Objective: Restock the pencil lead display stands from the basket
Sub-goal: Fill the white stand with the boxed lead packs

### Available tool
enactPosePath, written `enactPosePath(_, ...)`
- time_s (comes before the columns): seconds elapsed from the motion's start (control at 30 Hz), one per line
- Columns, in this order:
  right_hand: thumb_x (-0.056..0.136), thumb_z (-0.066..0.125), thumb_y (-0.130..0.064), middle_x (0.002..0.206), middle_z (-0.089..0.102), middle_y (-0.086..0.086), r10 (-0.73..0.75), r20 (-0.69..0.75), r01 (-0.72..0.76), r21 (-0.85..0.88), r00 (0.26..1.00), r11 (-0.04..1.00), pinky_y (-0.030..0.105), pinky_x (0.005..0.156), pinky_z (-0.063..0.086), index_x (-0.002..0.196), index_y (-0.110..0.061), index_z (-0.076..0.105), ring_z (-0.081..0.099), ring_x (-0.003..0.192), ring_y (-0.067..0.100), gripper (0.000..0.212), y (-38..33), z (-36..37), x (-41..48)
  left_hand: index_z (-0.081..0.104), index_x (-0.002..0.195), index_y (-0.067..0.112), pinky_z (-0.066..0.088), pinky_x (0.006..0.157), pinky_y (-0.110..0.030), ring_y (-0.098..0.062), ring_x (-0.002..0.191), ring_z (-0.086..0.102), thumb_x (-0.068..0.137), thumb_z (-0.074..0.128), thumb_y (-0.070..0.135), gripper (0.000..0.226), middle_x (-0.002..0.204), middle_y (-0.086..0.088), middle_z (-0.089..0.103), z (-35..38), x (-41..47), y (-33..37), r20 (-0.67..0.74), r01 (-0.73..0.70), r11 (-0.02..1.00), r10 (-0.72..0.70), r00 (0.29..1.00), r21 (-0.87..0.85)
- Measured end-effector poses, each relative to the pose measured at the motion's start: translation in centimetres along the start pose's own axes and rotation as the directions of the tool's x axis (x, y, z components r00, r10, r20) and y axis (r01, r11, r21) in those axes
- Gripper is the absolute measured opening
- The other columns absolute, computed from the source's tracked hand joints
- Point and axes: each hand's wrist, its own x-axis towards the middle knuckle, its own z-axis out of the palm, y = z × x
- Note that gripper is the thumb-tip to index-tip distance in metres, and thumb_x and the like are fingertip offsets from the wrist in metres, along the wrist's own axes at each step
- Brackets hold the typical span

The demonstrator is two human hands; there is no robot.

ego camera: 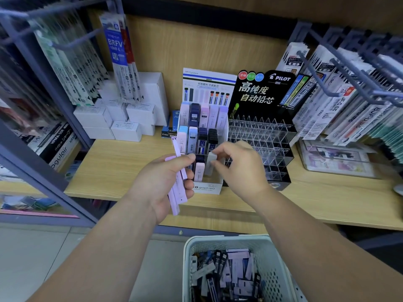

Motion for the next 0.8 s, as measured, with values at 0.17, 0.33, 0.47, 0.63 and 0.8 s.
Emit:
enactPosePath(0.17,0.074,0.086,-0.013,0.080,0.069,-0.003,-0.089,-0.029,0.085,-0.116,0.996,0.990,0.029,0.075,0.043,0.089,-0.016,0.076,0.057,0.084,0.023,0.018,0.1,0.6,-0.2,0.070,0.108,0.010,0.048,0.049,-0.029,-0.019,0.049,0.053,0.085,0.077,0.024,0.028,0.064,-0.006,0.060,0.0,-0.1,0.1,0.000,-0.007,1.000,0.007,1.000,-0.005)
enactPosePath(0.33,0.072,0.085,-0.011,0.085,0.064,-0.001,-0.050,-0.069,0.036,-0.192,0.996,0.981,0.033,0.075,0.044,0.086,-0.015,0.073,0.057,0.083,0.027,0.019,0.2,1.3,-0.2,0.068,0.114,0.008,0.047,0.051,-0.029,-0.019,0.049,0.053,0.086,0.074,0.022,0.032,0.065,-0.006,0.061,0.2,-0.3,0.1,0.019,0.006,1.000,-0.006,1.000,0.006)
enactPosePath(0.47,0.073,0.085,-0.014,0.083,0.064,-0.001,-0.082,-0.073,0.066,-0.191,0.994,0.979,0.032,0.073,0.045,0.084,-0.015,0.075,0.056,0.081,0.027,0.015,0.1,1.0,0.2,0.071,0.109,0.003,0.047,0.053,-0.030,-0.020,0.051,0.051,0.084,0.067,0.018,0.030,0.066,-0.007,0.059,0.1,-0.5,0.0,0.057,0.029,1.000,-0.028,0.998,-0.012)
enactPosePath(0.63,0.091,0.072,-0.026,0.080,0.066,-0.013,0.035,0.003,-0.035,0.151,0.999,0.988,0.025,0.074,0.046,0.090,-0.021,0.075,0.058,0.080,0.008,0.006,-1.6,-1.5,0.1,0.075,0.104,0.007,0.046,0.053,-0.029,-0.020,0.052,0.051,0.089,0.062,0.014,0.021,0.070,-0.008,0.061,0.3,-0.6,0.0,0.115,0.007,0.999,-0.012,0.993,0.042)
enactPosePath(0.8,0.097,0.065,-0.011,0.067,0.070,-0.008,0.275,0.308,-0.412,0.706,0.911,0.576,0.012,0.056,0.044,0.094,-0.009,0.073,0.063,0.060,0.001,0.009,-4.9,-4.5,0.1,0.072,0.103,0.007,0.043,0.047,-0.026,-0.016,0.048,0.046,0.084,0.074,0.012,0.020,0.071,-0.007,0.064,1.0,-0.9,-0.5,0.170,-0.058,0.972,0.019,0.985,0.226)
